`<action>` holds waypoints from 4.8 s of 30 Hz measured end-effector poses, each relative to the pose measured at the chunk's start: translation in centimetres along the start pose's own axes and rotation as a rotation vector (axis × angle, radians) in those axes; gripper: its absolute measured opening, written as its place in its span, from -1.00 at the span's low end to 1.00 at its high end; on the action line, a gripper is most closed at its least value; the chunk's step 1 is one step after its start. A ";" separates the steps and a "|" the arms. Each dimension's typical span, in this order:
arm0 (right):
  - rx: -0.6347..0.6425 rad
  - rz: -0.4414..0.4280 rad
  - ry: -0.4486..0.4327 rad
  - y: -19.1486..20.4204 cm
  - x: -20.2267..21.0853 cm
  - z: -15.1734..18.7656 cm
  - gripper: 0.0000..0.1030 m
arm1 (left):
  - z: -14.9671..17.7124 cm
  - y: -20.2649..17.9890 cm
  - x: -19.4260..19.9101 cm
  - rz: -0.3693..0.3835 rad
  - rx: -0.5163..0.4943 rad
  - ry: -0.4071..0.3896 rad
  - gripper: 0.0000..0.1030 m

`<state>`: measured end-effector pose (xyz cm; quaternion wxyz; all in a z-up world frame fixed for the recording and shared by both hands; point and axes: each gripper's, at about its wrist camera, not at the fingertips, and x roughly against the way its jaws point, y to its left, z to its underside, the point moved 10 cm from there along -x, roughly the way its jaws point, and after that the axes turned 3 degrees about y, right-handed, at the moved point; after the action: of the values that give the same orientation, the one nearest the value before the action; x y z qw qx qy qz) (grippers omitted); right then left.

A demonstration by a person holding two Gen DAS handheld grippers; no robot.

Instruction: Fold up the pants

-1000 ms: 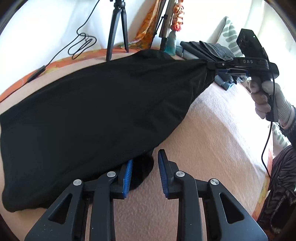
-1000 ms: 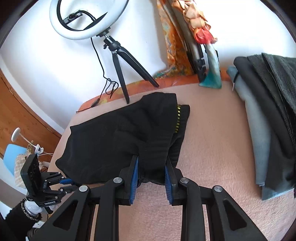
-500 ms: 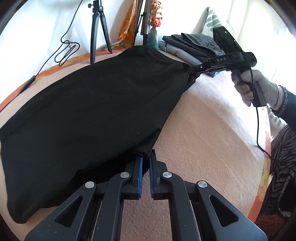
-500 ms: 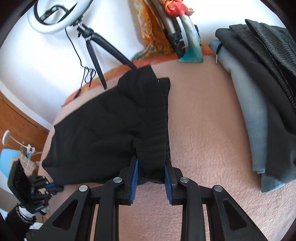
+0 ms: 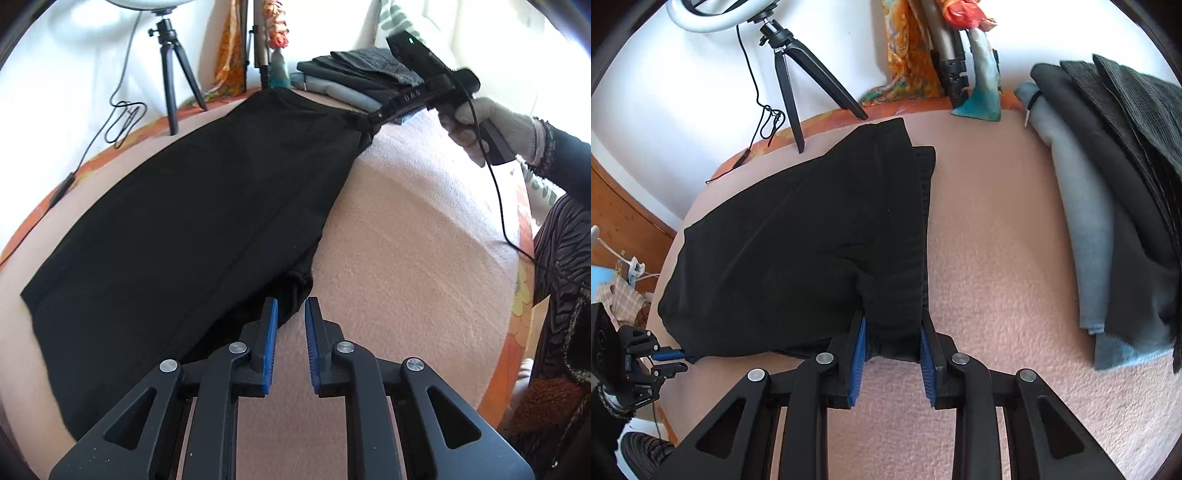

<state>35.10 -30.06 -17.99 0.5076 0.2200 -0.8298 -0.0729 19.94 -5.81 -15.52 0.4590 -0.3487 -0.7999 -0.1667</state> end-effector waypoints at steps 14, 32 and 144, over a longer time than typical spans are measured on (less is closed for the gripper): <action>0.126 0.223 -0.113 1.4 4.1 -0.6 -0.05 | 6.0 10.9 6.9 -0.240 0.228 -0.034 -0.26; 0.334 -0.146 0.126 22.9 -4.8 8.3 -0.06 | 6.4 19.9 6.9 -0.105 0.583 -0.101 -0.27; 0.539 -0.360 -0.047 37.2 -7.4 -4.4 -0.90 | 3.0 16.3 9.1 0.238 0.607 -0.205 -0.71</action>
<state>31.04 6.81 -9.08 0.3906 0.4882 -0.7785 0.0558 26.65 11.10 -10.23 0.4754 -0.3019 -0.8088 0.1696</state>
